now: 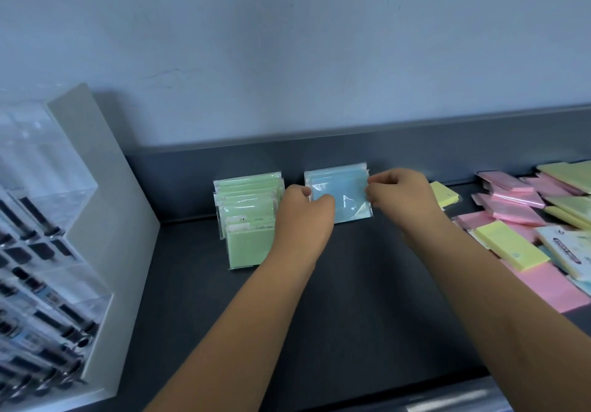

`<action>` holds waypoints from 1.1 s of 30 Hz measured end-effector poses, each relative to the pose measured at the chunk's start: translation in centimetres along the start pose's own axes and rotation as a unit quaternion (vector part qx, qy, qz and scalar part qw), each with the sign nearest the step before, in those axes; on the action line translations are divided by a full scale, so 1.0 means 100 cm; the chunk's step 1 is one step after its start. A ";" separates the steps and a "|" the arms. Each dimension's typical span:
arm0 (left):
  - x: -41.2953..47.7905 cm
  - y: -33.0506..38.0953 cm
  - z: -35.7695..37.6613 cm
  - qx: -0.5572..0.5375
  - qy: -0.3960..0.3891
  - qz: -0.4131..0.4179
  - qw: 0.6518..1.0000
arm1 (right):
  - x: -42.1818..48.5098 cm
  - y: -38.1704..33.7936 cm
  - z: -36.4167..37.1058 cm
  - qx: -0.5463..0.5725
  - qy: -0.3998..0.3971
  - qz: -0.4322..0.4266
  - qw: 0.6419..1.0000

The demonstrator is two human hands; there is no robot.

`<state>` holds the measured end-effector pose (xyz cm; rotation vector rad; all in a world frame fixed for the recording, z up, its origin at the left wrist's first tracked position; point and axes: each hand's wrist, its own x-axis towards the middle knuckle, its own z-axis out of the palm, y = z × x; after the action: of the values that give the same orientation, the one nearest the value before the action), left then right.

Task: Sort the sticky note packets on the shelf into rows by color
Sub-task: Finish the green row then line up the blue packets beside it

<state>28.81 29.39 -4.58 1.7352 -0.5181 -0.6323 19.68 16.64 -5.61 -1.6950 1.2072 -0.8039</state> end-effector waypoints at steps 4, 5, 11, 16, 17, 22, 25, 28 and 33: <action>0.001 -0.004 0.009 0.077 -0.016 0.035 0.996 | -0.002 -0.003 -0.004 -0.013 -0.012 -0.010 1.000; 0.001 -0.006 0.013 0.103 -0.017 0.049 0.993 | -0.003 -0.004 -0.005 -0.020 -0.017 -0.016 1.000; -0.009 0.001 0.011 0.357 0.010 0.241 0.902 | -0.022 -0.009 -0.025 -0.278 -0.019 -0.163 0.946; -0.014 0.009 0.008 0.493 0.008 0.273 0.826 | -0.038 0.002 -0.046 -0.356 0.008 -0.204 0.912; -0.016 0.010 0.013 0.507 0.002 0.269 0.819 | -0.040 0.006 -0.051 -0.363 0.009 -0.210 0.908; -0.035 0.011 0.052 0.558 -0.002 0.261 0.788 | -0.037 0.031 -0.089 -0.373 -0.006 -0.224 0.900; -0.045 0.010 0.092 0.570 -0.011 0.253 0.782 | -0.031 0.052 -0.126 -0.383 -0.005 -0.221 0.897; -0.053 0.015 0.138 0.570 -0.021 0.246 0.784 | -0.022 0.071 -0.172 -0.393 -0.007 -0.208 0.896; -0.053 0.025 0.200 0.548 -0.024 0.268 0.792 | 0.000 0.093 -0.236 -0.402 -0.010 -0.195 0.895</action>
<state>11.70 17.57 -5.30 2.4476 -1.5691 0.1279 -4.36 8.63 -4.55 -2.6776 1.2920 -0.5243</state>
